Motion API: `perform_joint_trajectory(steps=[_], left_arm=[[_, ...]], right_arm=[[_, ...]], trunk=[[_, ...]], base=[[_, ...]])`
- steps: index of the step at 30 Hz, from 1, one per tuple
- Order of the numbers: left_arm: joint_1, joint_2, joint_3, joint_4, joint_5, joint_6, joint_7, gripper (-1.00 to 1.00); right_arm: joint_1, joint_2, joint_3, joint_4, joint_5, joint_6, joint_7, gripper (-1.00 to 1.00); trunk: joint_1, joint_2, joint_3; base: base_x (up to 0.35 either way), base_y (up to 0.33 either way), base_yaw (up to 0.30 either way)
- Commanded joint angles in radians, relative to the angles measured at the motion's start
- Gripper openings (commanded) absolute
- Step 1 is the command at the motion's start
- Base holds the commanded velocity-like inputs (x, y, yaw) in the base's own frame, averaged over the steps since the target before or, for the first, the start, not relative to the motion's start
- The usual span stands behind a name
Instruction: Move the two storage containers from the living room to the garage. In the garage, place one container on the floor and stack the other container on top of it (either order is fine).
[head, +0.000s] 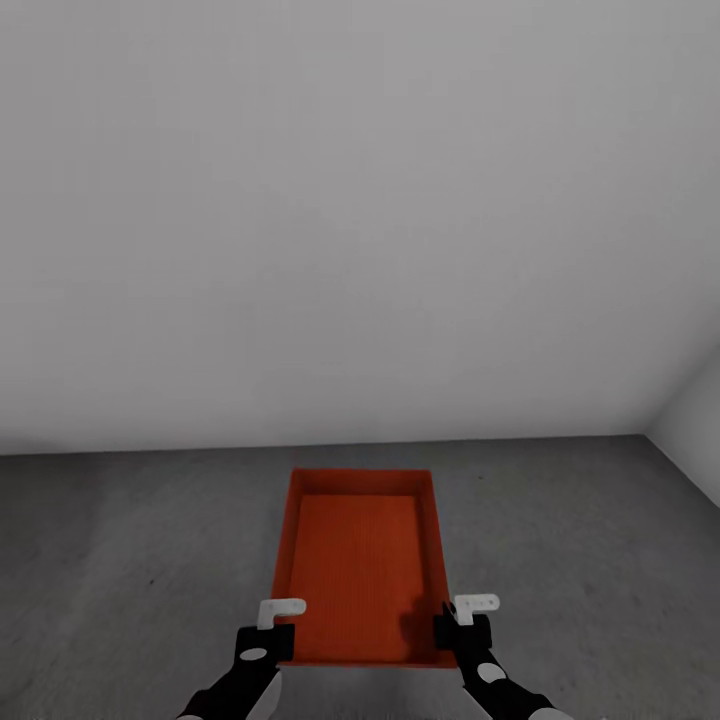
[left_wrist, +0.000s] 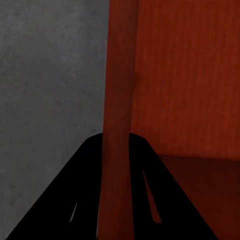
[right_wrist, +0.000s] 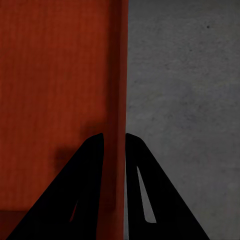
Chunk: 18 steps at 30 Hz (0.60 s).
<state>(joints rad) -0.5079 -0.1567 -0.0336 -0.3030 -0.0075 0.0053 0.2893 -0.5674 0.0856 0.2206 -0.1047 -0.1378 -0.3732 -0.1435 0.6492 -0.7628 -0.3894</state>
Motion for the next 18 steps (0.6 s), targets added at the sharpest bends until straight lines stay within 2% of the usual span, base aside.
perform_joint_trajectory(steps=[1,18], left_arm=[[0.0,0.009,-0.025,0.01,0.018,0.002,0.008,-1.0],[0.0,0.009,-0.025,0.008,0.015,0.002,0.009,-1.0]], right_arm=[[-0.002,-0.004,-0.014,-0.003,0.01,-0.081,0.001,-1.0],[-0.002,-0.008,-0.014,-0.004,0.011,-0.082,0.002,-1.0]], trunk=[[0.004,-0.008,-0.006],[0.069,-0.127,-0.086]], base=[[0.0,0.0,0.0],[0.0,0.0,0.0]])
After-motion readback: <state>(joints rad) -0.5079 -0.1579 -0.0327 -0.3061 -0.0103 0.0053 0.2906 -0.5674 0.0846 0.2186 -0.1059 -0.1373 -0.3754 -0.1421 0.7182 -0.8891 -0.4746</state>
